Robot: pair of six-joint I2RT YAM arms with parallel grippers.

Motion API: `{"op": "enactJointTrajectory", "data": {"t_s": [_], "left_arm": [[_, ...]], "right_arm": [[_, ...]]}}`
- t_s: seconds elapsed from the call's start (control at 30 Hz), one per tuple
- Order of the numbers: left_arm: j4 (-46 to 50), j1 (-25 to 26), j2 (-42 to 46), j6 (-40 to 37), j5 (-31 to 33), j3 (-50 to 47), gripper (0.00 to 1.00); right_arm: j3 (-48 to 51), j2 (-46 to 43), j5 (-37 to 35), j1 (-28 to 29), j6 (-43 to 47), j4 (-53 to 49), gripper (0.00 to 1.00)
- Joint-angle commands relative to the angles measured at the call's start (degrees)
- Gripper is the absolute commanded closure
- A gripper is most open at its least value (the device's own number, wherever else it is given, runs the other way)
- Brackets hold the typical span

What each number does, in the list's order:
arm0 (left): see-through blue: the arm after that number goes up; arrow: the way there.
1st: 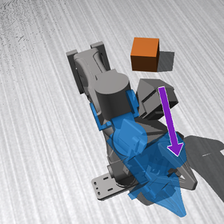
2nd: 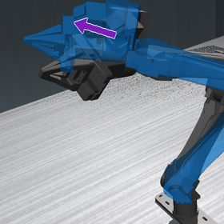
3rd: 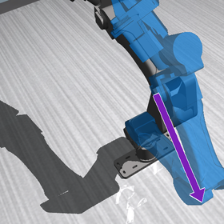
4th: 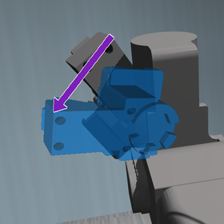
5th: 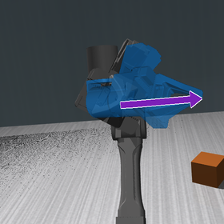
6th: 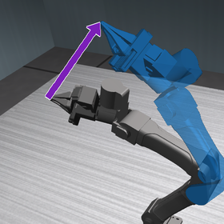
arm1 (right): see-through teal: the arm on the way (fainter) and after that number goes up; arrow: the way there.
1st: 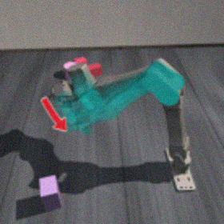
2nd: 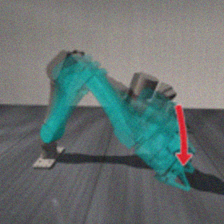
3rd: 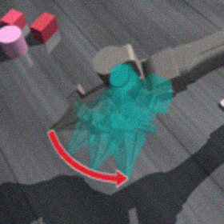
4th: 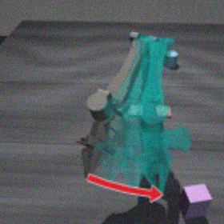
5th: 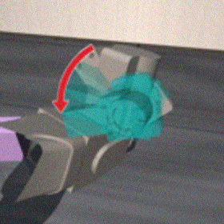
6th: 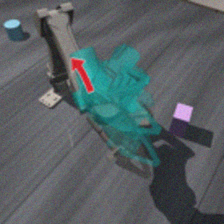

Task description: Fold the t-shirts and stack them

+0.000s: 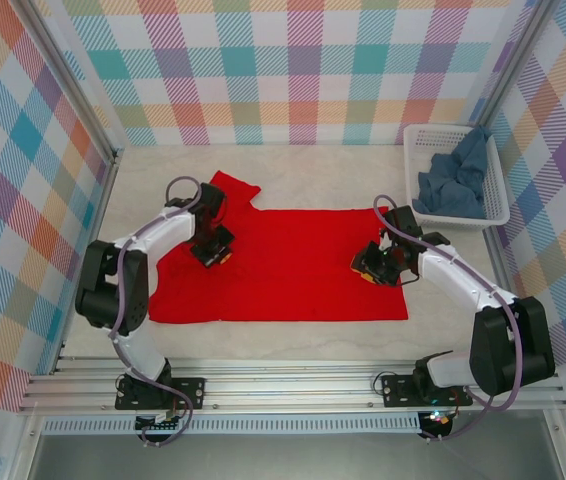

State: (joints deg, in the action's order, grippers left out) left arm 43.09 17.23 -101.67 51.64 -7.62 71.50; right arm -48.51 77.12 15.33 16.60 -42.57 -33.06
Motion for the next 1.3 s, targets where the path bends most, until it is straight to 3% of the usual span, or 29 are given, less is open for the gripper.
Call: {"op": "enactJointTrajectory", "data": {"t_s": [0.0,0.33,0.87,1.27], "left_arm": [[3.8,1.2,-3.7,-4.1,2.0,4.5,1.00],[8.0,3.4,-12.8,-12.5,3.0,15.1,1.00],[8.0,6.0,-12.7,-17.2,7.2,18.6,1.00],[6.7,8.2,-16.1,-23.4,3.8,22.5,1.00]], "right_arm": [[-0.7,0.0,1.0,0.3,0.4,-1.0,0.69],[-0.1,-0.1,1.4,0.4,0.4,-1.6,0.70],[0.0,1.5,1.9,0.3,0.4,-1.0,0.73],[0.3,2.2,2.2,0.3,0.1,-0.6,0.73]]}}
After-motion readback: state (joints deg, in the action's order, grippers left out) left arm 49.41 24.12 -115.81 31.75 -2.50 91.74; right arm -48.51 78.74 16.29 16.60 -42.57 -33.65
